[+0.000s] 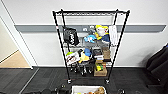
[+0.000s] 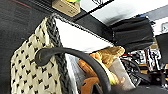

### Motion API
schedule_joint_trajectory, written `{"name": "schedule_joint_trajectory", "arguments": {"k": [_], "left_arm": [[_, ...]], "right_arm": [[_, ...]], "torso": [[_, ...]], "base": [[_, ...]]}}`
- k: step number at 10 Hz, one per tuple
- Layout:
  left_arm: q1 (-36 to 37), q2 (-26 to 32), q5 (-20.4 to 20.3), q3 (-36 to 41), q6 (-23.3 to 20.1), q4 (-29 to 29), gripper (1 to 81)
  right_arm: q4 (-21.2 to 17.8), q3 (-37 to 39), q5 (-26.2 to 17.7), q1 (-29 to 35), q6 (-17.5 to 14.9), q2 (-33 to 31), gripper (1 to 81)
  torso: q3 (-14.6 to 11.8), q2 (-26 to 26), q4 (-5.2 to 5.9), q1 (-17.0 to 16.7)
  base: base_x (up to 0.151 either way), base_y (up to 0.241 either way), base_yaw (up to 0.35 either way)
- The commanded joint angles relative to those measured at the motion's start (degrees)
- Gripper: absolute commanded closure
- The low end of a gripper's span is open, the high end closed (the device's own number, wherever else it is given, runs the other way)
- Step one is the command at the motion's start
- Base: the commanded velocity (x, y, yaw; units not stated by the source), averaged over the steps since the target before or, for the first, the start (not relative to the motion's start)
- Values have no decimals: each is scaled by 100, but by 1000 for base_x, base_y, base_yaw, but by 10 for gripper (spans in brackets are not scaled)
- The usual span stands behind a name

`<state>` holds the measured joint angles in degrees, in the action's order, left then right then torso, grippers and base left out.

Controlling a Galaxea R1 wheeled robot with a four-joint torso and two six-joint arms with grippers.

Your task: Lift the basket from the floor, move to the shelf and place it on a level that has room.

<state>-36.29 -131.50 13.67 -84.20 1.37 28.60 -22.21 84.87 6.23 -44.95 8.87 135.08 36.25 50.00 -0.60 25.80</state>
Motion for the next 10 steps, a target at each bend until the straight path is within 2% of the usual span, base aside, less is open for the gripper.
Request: {"name": "schedule_joint_trajectory", "arguments": {"k": [1, 5, 9, 10], "left_arm": [[715, -1, 268, 343, -4, 128, 811], [575, 289, 259, 273, -22, 137, 811], [531, 317, 259, 220, -22, 128, 811], [470, 308, 251, 202, -22, 128, 811]], "right_arm": [[-29, -446, -140, 596, 96, -205, 811], [-38, -473, -140, 561, 114, -733, 811], [-38, -473, -157, 561, 106, -814, 811], [-29, -455, -157, 552, 106, -805, 811]], "torso": [[-444, -553, 0, -358], [-1027, -1340, 0, -876], [-1545, -2103, 0, -1381], [-1267, -1720, 0, -1137]], "base": [[0, 0, 0], [0, 0, 0], [0, 0, 0], [0, 0, 0]]}}
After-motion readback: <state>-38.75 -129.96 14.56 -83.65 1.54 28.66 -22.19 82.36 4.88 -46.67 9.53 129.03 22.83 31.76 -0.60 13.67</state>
